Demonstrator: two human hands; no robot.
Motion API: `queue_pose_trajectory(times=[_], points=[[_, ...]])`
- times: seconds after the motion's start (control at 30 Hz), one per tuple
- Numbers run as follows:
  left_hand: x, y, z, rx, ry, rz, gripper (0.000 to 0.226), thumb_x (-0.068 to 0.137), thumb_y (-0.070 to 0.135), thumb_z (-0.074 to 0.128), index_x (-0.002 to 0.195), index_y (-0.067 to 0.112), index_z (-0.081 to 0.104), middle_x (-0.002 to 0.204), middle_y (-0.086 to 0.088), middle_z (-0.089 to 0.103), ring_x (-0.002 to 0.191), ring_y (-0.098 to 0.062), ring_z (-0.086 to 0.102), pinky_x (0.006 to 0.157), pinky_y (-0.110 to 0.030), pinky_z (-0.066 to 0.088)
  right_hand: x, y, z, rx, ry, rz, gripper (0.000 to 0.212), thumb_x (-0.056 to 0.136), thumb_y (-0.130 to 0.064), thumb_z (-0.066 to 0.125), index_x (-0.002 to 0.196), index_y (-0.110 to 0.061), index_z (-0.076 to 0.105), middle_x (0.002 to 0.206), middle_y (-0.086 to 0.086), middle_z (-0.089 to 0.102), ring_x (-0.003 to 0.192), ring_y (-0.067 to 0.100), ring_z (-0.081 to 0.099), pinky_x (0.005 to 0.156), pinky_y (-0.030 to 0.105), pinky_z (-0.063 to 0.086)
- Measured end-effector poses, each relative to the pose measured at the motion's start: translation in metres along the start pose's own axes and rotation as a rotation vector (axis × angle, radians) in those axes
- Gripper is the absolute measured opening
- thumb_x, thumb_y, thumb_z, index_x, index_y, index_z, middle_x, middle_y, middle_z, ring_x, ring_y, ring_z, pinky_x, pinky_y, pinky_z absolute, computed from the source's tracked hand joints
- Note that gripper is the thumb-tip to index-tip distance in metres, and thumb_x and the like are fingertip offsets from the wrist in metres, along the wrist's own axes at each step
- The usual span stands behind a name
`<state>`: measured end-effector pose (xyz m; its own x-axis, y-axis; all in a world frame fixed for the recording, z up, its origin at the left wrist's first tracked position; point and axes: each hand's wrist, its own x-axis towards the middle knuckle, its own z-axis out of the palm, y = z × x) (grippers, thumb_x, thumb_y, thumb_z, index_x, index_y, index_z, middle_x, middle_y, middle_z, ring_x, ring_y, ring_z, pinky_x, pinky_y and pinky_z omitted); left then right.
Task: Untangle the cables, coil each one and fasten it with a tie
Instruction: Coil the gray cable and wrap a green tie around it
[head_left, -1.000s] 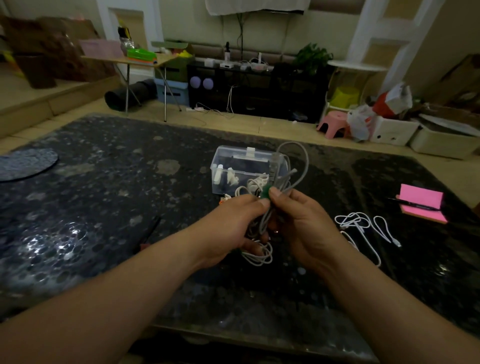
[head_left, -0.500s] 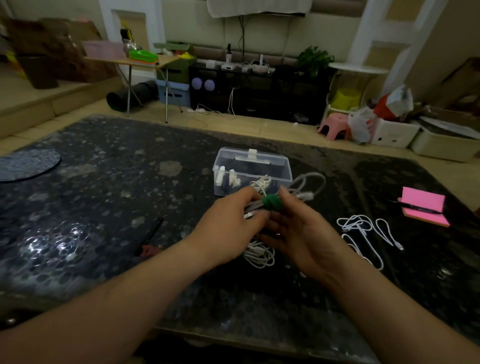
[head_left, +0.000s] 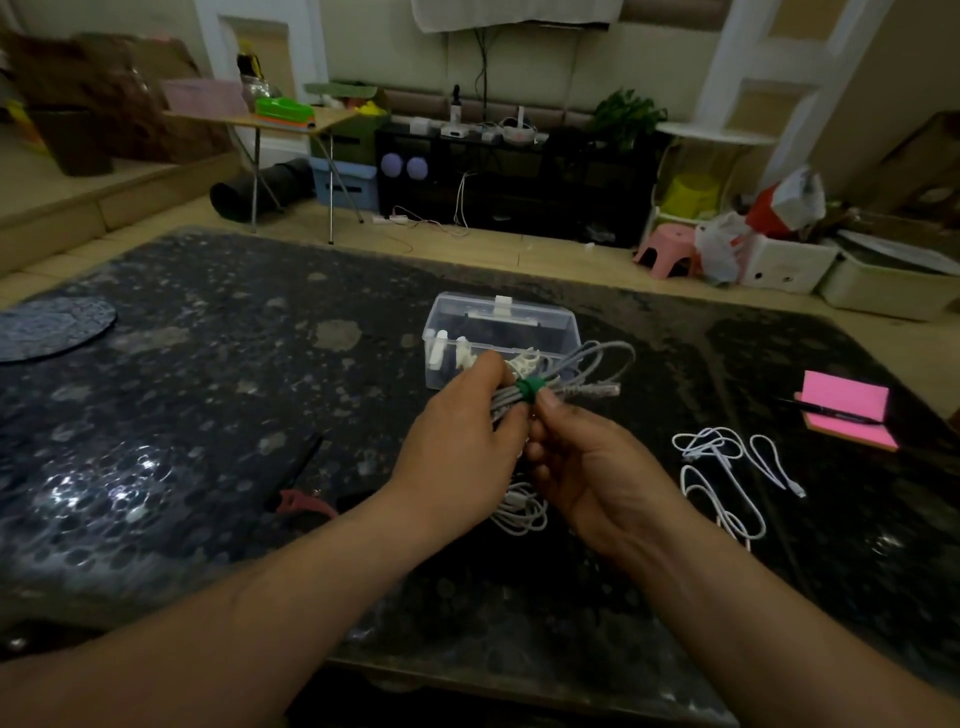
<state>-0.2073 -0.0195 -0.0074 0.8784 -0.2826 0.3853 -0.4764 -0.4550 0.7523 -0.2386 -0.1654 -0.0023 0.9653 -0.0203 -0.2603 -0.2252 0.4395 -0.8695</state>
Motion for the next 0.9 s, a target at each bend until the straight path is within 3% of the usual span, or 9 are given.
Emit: queue_pose_trajectory(times=[0.1,0.2,0.27,0.37,0.5,0.57,0.67,0.8,0.9], points=[[0.003,0.001,-0.001,-0.235,-0.096,-0.096,0.01,0.105,0.017,0.059,0.097,0.016,0.054,0.077,0.006,0.064,0.067,-0.005,0.058,0.061,-0.027,0.048,0.002,-0.003,-0.006,-0.075,0.005,-0.015,0.017,0.096,-0.027,0.069,0.081,-0.018,0.069,0.068,-0.002,0.062,0.057,0.009,0.058,0.05,0.02,0.046],[0.005,-0.002,-0.004,-0.365,-0.194,-0.194,0.009,0.105,0.015,0.058,0.101,0.007,0.053,0.065,0.01,0.055,0.06,-0.007,0.048,0.056,-0.025,0.04,0.002,-0.002,-0.009,-0.147,0.029,-0.025,0.02,0.093,-0.03,0.072,0.079,-0.018,0.067,0.067,0.0,0.06,0.055,0.01,0.057,0.049,0.021,0.045],[0.006,-0.001,-0.006,-0.409,-0.251,-0.238,0.013,0.106,0.016,0.055,0.1,0.006,0.049,0.064,0.004,0.049,0.056,-0.011,0.042,0.052,-0.027,0.036,0.001,0.002,-0.009,-0.17,0.048,-0.006,0.024,0.089,-0.038,0.076,0.088,-0.016,0.067,0.067,0.0,0.058,0.055,0.011,0.055,0.047,0.022,0.042],[0.011,-0.001,-0.01,-0.491,-0.305,-0.301,0.018,0.109,0.026,0.053,0.099,0.012,0.047,0.072,-0.008,0.042,0.052,-0.011,0.036,0.045,-0.026,0.029,0.003,0.006,-0.008,-0.136,0.004,0.007,0.049,0.076,-0.05,0.079,0.111,-0.015,0.072,0.079,-0.001,0.068,0.062,0.011,0.057,0.049,0.024,0.043],[0.018,-0.008,-0.015,-0.548,-0.379,-0.286,0.02,0.11,0.033,0.053,0.097,0.019,0.05,0.082,-0.011,0.042,0.055,-0.014,0.035,0.045,-0.026,0.028,0.006,0.004,-0.001,0.035,-0.048,-0.052,0.029,0.096,-0.026,0.069,0.119,-0.008,0.074,0.102,0.01,0.08,0.083,0.019,0.075,0.061,0.029,0.058],[0.022,-0.013,-0.019,-0.514,-0.397,-0.261,0.018,0.109,0.029,0.055,0.098,0.016,0.053,0.078,-0.01,0.048,0.057,-0.015,0.04,0.045,-0.025,0.035,0.01,0.005,-0.001,0.05,-0.019,-0.069,0.025,0.097,-0.022,0.07,0.116,-0.008,0.076,0.106,0.012,0.08,0.091,0.023,0.076,0.076,0.037,0.061],[0.032,-0.021,-0.033,-0.314,-0.408,-0.188,0.014,0.108,0.033,0.059,0.104,0.02,0.063,0.08,-0.003,0.063,0.068,-0.016,0.055,0.058,-0.032,0.05,0.013,-0.003,-0.012,-0.14,-0.011,-0.073,0.031,0.091,-0.033,0.076,0.119,-0.019,0.076,0.107,0.001,0.079,0.093,0.019,0.069,0.07,0.032,0.055],[0.034,-0.034,-0.05,-0.018,-0.334,-0.069,0.006,0.105,0.035,0.063,0.104,0.029,0.065,0.096,0.007,0.07,0.086,-0.008,0.063,0.08,-0.035,0.053,0.011,-0.013,-0.029,-0.316,0.022,-0.118,0.075,0.075,-0.042,0.087,0.141,-0.027,0.054,0.122,0.005,0.074,0.098,0.024,0.076,0.07,0.036,0.06],[0.029,-0.038,-0.051,0.151,-0.299,0.013,0.006,0.104,0.037,0.064,0.105,0.031,0.062,0.099,0.011,0.067,0.09,-0.008,0.064,0.082,-0.041,0.056,0.007,-0.016,-0.028,-0.32,0.086,-0.167,0.061,0.084,-0.042,0.081,0.136,-0.031,0.053,0.117,0.006,0.075,0.094,0.024,0.077,0.071,0.038,0.062]])
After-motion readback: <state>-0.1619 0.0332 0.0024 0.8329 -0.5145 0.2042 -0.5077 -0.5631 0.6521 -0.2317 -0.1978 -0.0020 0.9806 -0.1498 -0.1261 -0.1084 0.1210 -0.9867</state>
